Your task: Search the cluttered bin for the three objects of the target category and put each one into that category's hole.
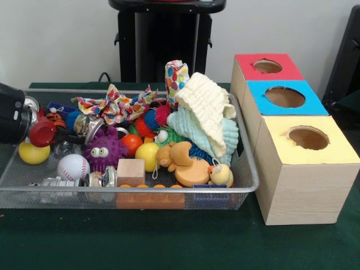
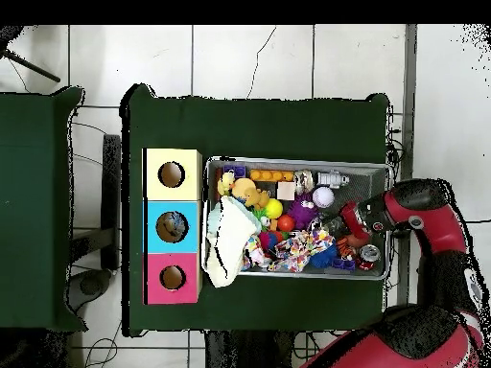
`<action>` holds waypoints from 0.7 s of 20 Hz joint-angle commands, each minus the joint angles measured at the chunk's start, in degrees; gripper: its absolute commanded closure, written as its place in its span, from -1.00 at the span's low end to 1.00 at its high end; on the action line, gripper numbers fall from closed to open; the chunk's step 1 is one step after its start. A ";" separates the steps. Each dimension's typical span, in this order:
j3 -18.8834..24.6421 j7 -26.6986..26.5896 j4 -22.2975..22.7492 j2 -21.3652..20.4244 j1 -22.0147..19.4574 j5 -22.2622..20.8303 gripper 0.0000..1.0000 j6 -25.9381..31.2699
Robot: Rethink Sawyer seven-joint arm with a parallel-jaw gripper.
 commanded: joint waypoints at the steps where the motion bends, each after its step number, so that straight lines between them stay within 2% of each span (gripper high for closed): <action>1: 6.13 -16.50 5.30 6.45 -0.95 -1.44 -1.00 -0.52; 4: 9.15 -22.82 5.29 6.77 -2.11 -1.78 -1.00 -3.89; 6: 11.80 -28.13 7.29 5.94 -3.73 -2.02 -1.00 -9.30; 8: 13.23 -31.29 8.45 4.69 -4.62 -3.46 -1.00 -12.28; 11: 12.60 -30.92 10.02 0.83 -4.79 -7.48 -1.00 -21.23; 14: 10.72 -26.99 12.61 -4.55 -4.59 -11.37 -1.00 -31.06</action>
